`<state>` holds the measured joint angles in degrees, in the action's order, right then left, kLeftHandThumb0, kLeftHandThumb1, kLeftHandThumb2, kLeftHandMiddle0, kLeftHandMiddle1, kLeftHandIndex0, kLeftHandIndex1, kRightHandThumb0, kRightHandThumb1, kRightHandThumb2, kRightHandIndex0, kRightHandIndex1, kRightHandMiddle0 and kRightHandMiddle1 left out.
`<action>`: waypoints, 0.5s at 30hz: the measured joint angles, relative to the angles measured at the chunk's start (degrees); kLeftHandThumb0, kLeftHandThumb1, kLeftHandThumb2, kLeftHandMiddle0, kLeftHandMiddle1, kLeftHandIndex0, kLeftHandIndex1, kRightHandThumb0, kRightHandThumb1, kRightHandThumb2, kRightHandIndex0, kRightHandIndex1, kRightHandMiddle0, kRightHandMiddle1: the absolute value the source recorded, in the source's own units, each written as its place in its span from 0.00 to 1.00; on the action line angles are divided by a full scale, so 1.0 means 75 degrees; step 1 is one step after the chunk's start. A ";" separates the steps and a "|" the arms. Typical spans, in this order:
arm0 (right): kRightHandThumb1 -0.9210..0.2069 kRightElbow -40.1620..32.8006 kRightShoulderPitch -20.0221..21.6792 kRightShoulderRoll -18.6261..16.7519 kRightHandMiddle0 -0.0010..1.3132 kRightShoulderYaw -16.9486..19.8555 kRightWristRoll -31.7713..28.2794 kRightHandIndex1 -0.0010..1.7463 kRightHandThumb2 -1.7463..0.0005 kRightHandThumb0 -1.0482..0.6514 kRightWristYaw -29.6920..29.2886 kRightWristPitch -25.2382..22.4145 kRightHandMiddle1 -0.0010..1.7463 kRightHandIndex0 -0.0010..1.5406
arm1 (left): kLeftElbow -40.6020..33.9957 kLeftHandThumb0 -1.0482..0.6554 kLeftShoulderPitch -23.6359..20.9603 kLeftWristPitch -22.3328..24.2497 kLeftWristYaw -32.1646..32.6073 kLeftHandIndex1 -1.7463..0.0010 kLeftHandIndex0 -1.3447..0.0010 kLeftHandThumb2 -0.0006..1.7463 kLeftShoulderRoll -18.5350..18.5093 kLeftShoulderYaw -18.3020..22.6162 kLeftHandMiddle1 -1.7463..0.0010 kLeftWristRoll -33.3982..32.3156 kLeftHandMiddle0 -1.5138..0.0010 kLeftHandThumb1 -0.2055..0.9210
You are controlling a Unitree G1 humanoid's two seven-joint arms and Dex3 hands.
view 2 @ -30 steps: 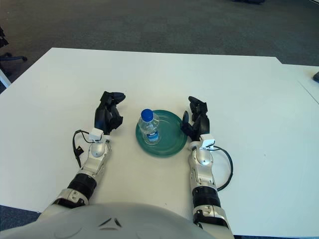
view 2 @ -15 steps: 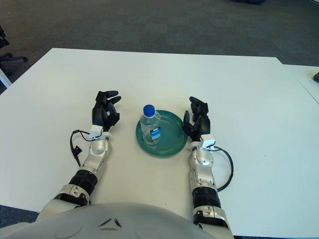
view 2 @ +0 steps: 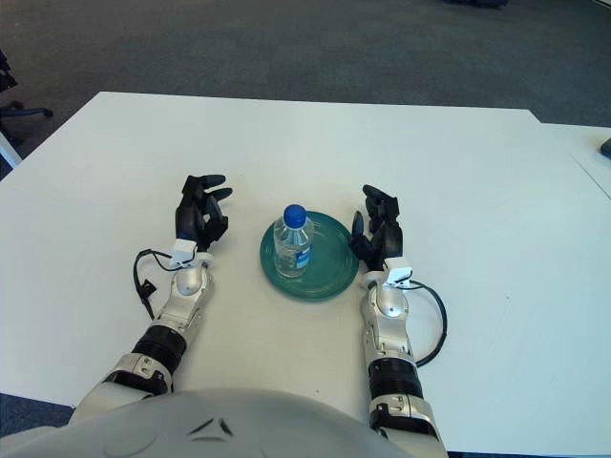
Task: Put the bottle into the plate.
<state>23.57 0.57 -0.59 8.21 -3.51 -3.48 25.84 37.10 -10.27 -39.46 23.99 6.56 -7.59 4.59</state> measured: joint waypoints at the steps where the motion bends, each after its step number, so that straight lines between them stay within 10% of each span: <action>1: 0.01 -0.0005 -0.0002 0.0000 0.00 0.0002 -0.0006 0.22 0.61 0.30 0.0011 0.0000 0.54 0.31 | -0.0024 0.19 0.0008 0.0039 -0.0015 0.30 0.64 0.50 0.0000 -0.0002 0.43 -0.0004 0.59 1.00; 15: 0.05 -0.0445 -0.0312 -0.0019 0.00 0.0030 -0.0364 0.23 0.59 0.32 0.0412 -0.0225 0.52 0.29 | -0.0614 0.25 0.0346 0.0993 -0.0694 0.34 0.71 0.54 -0.0074 -0.0366 0.51 0.0084 0.62 1.00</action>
<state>20.24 -1.78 -0.73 8.44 -6.23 -0.39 24.15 32.49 -7.67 -32.01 18.78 6.01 -10.34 5.22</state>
